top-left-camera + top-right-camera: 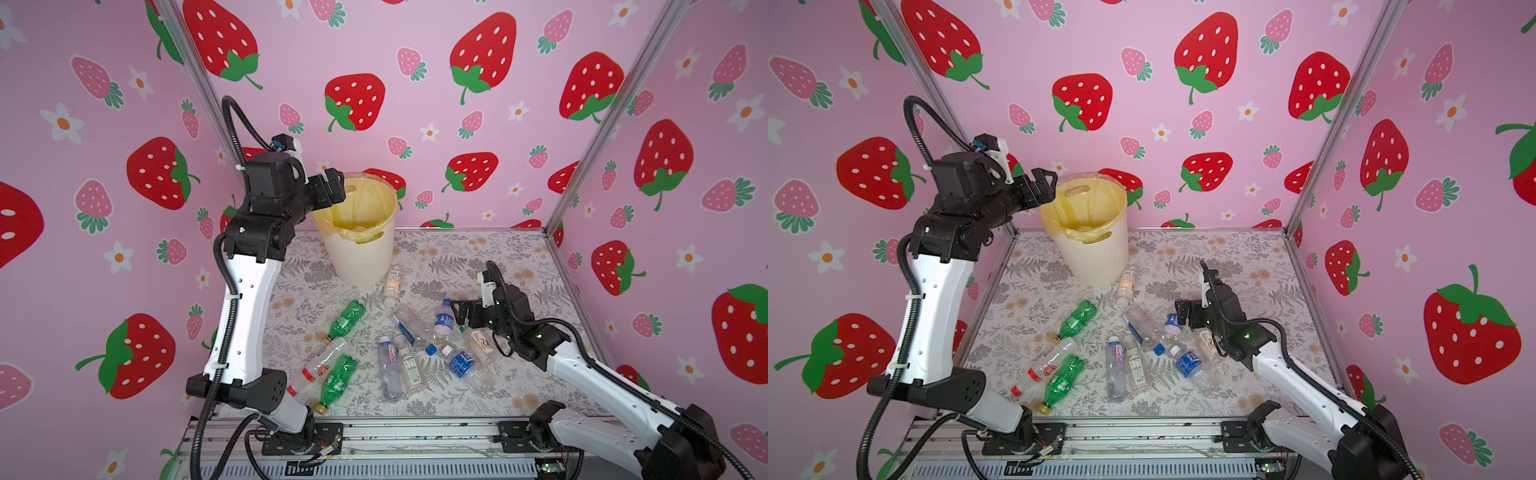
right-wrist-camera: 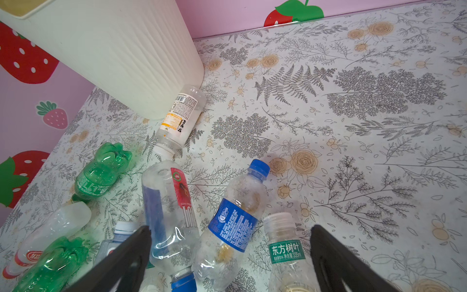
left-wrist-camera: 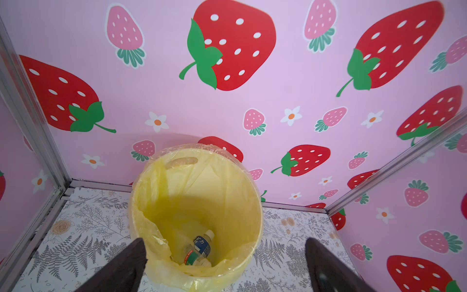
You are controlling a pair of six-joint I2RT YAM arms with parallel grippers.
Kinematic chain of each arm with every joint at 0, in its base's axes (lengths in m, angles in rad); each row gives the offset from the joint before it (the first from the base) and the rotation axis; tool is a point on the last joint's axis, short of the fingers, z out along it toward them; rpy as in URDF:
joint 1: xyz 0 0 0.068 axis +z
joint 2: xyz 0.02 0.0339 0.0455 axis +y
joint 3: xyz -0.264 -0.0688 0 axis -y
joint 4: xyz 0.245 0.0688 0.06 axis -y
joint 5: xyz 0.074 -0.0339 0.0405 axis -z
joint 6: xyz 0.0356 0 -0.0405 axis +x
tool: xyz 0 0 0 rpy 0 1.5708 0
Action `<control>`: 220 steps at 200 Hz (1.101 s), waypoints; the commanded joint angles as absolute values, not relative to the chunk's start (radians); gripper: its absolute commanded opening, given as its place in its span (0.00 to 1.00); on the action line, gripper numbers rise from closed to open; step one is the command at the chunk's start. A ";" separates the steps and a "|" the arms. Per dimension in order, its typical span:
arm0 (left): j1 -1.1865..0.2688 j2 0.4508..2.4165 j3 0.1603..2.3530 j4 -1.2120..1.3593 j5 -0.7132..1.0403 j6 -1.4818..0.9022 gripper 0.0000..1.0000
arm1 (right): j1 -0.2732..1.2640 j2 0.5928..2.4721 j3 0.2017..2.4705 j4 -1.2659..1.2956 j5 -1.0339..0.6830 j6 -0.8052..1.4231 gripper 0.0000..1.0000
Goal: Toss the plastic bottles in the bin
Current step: 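Raise the left gripper over the bin and drop the bottle inside, then lower the left gripper beside the bin while the right gripper reaches toward the red-and-blue-labelled bottle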
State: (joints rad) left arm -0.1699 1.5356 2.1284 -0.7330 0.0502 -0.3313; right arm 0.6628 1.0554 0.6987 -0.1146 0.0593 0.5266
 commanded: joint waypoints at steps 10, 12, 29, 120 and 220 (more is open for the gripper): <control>-0.171 1.492 2.003 -0.728 0.100 -0.349 0.99 | 0.659 1.079 0.714 -0.122 0.052 0.531 0.99; -0.170 1.485 1.991 -0.724 0.103 -0.354 0.99 | 0.660 1.079 0.713 -0.122 0.049 0.531 0.99; -0.171 1.418 1.866 -0.661 0.154 -0.390 0.99 | 0.659 1.086 0.708 -0.123 0.039 0.537 0.99; -0.172 1.150 1.389 -0.577 0.170 -0.497 0.99 | 0.674 1.111 0.718 -0.145 0.033 0.515 0.99; -0.172 1.083 1.135 -0.654 0.072 -0.435 0.99 | 0.770 1.200 0.765 -0.125 0.052 0.500 0.99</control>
